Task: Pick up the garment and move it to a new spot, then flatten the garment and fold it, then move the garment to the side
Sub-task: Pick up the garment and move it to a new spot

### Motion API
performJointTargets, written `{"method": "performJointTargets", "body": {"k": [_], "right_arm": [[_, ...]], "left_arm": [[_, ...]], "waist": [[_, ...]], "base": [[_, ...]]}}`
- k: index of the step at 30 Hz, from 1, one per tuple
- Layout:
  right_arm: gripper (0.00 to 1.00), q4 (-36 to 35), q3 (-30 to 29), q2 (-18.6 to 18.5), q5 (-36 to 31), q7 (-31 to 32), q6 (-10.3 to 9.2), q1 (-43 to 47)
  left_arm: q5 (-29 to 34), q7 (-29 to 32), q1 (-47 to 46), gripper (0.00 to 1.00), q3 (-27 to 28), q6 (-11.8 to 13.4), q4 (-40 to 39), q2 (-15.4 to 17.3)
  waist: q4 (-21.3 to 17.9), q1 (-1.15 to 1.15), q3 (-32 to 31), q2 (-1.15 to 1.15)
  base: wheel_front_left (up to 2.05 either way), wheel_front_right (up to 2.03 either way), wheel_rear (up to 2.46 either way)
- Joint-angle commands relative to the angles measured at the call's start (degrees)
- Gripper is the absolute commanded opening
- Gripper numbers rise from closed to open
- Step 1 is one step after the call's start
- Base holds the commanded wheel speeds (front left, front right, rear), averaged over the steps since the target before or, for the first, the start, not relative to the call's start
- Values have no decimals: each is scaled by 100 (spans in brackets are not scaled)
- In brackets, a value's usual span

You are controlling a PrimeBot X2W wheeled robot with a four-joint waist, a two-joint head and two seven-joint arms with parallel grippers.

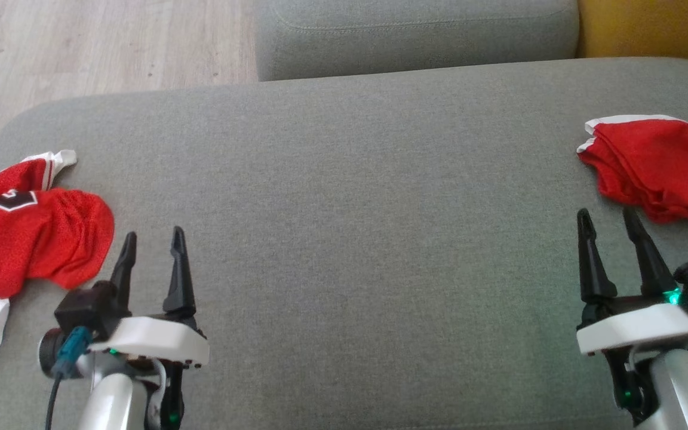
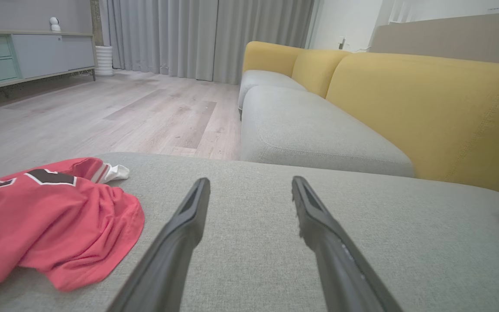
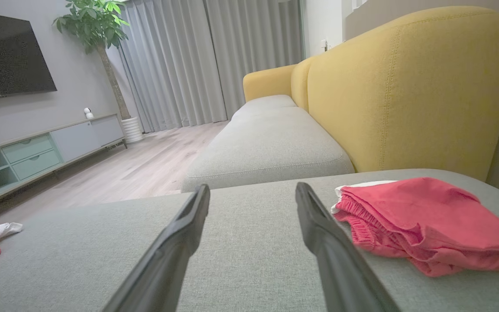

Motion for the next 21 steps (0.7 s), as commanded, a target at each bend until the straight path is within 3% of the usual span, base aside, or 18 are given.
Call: {"method": "performJointTargets", "body": {"k": [1,9,21], "right_arm": [[100,-196,67,-54,-70,-62,-4,-43],[100,-189,129,-19,-160,-62,-4,-60],[100,-73,541,72,-123,-62,-4,-151]], "left_arm": [[62,-52,-162,100,261,-45,-208,32],[178,-52,-191,100,323,-103,-176,-31],[317,-52,-135,100,472,12,-61,-40]], "waist": [[5,1,-8,0],[275,1,-62,0],[1596,1,-115,0]], "base": [[0,0,0],[0,0,0],[0,0,0]]}}
